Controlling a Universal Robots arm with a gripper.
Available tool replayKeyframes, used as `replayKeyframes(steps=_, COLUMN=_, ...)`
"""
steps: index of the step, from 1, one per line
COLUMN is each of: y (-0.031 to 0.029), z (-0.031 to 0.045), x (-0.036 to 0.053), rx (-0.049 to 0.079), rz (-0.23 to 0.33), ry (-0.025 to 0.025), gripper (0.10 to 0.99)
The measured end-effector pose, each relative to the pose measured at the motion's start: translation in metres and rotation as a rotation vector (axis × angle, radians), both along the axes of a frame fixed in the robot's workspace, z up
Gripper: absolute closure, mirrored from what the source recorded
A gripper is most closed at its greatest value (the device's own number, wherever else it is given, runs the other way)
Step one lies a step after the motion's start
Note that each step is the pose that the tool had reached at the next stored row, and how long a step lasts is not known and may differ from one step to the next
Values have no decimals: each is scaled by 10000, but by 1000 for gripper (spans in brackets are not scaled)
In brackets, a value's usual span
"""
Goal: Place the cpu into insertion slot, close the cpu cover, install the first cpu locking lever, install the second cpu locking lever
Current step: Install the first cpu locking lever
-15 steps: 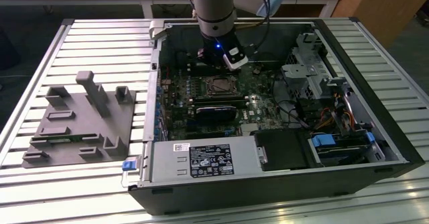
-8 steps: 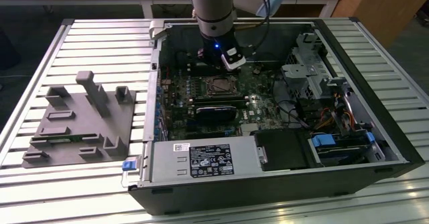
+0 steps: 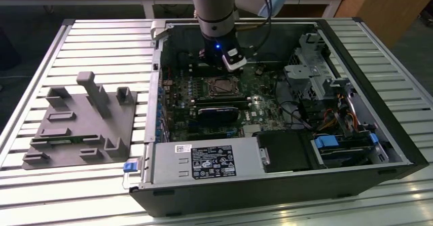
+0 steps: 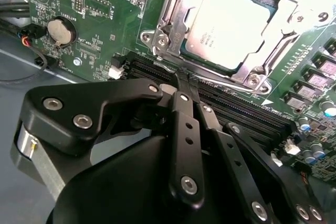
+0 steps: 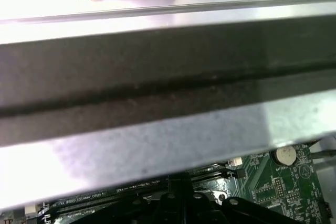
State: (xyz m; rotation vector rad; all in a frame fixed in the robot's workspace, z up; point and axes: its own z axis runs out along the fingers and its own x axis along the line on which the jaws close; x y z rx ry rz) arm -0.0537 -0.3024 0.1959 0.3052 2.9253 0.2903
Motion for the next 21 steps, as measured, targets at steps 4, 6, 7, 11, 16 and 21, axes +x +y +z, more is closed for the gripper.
replayKeyframes(steps=4, y=0, z=-17, x=0, rx=-2, rz=-206, ry=2, gripper=980)
replayKeyframes(steps=6, y=-1, z=-24, x=-1, rx=-3, rz=-289, ry=3, gripper=980)
replayKeyframes(steps=7, y=-2, z=-27, x=-1, rx=-3, rz=-329, ry=3, gripper=980)
replayKeyframes(steps=11, y=-3, z=-39, x=0, rx=-2, rz=-472, ry=2, gripper=980)
replayKeyframes(steps=16, y=-3, z=-37, x=1, rx=3, rz=-542, ry=-3, gripper=980)
replayKeyframes(steps=21, y=-4, z=-15, x=0, rx=-3, rz=-590, ry=1, gripper=980)
